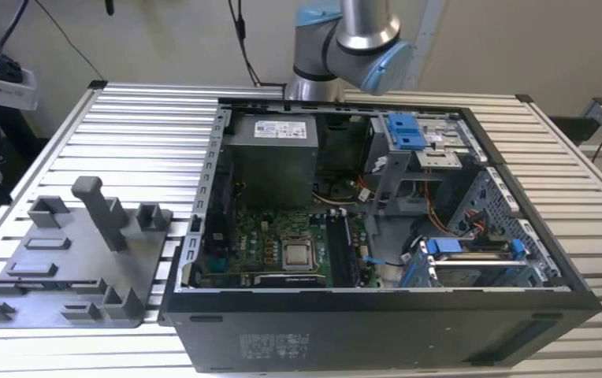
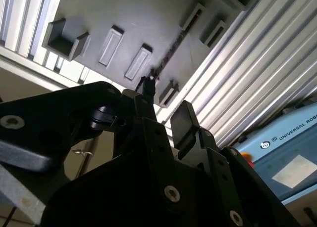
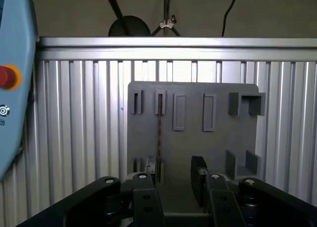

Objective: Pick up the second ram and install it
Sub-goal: 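Pick up the second ram and move it above second insertion slot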

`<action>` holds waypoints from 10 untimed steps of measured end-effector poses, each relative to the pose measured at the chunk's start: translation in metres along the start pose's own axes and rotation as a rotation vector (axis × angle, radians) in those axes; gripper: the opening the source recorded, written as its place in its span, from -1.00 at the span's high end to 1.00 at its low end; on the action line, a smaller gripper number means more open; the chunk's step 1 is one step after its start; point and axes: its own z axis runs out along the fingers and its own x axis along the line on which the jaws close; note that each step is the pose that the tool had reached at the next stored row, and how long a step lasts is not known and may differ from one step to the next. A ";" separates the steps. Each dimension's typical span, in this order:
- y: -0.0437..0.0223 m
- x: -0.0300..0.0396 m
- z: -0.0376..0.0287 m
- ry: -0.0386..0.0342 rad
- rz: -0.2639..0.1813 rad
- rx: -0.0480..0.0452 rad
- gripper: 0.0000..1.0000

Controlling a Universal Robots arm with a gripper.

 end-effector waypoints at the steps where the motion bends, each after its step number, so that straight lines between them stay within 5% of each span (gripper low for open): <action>1: -0.0001 0.0000 0.0011 0.0009 0.000 0.0000 0.16; 10: -0.0004 0.0007 0.0074 -0.0140 0.000 -0.0009 0.16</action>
